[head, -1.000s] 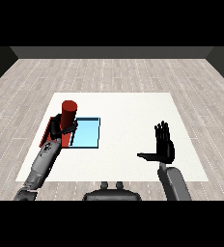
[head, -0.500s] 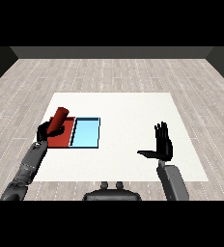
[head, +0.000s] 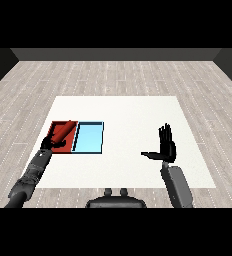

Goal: Pick the red can and put it in the red box

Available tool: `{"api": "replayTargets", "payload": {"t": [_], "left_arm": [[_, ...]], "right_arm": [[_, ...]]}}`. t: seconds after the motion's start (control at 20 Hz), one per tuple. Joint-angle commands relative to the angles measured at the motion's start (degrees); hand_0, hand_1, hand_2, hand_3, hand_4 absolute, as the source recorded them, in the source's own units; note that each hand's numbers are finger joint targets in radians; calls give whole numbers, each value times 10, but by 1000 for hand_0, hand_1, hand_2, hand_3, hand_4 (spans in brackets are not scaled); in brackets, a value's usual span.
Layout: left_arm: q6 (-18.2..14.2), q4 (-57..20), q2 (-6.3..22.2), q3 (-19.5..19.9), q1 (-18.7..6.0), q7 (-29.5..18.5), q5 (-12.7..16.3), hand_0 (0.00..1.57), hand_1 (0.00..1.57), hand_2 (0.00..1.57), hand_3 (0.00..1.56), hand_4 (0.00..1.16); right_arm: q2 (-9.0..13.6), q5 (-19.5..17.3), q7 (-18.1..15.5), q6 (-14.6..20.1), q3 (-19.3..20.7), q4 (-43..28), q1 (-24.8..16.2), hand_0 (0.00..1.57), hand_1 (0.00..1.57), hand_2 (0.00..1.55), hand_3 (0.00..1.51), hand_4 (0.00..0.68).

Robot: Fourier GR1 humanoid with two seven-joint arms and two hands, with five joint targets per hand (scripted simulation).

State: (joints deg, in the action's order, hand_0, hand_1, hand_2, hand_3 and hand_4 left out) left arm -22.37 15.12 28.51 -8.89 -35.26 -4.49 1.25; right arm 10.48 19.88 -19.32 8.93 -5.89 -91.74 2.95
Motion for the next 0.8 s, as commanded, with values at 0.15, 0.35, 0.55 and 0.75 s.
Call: {"api": "replayTargets", "payload": {"t": [0.15, 0.35, 0.55, 0.75], "left_arm": [[104, -97, 12, -29, -25, -14, -41, 0, 0, 0, 0, 0], [55, -84, 8, 46, -38, -62, 24, 0, 0, 0, 0, 0], [108, 11, 0, 155, -52, -185, 138, 0, 0, 0, 0, 0], [216, 102, -61, 200, -51, -313, 204, 0, 0, 0, 0, 0]], "right_arm": [[-8, 8, -14, -10, 16, 41, 36, 0, 0, 0, 0, 0], [1, 11, -15, -26, 19, 36, 37, 0, 0, 0, 0, 0], [-17, 9, -24, -24, 2, 28, 12, 0, 0, 0, 0, 0], [-11, 13, -35, -37, 8, 36, 13, 0, 0, 0, 0, 0]]}}
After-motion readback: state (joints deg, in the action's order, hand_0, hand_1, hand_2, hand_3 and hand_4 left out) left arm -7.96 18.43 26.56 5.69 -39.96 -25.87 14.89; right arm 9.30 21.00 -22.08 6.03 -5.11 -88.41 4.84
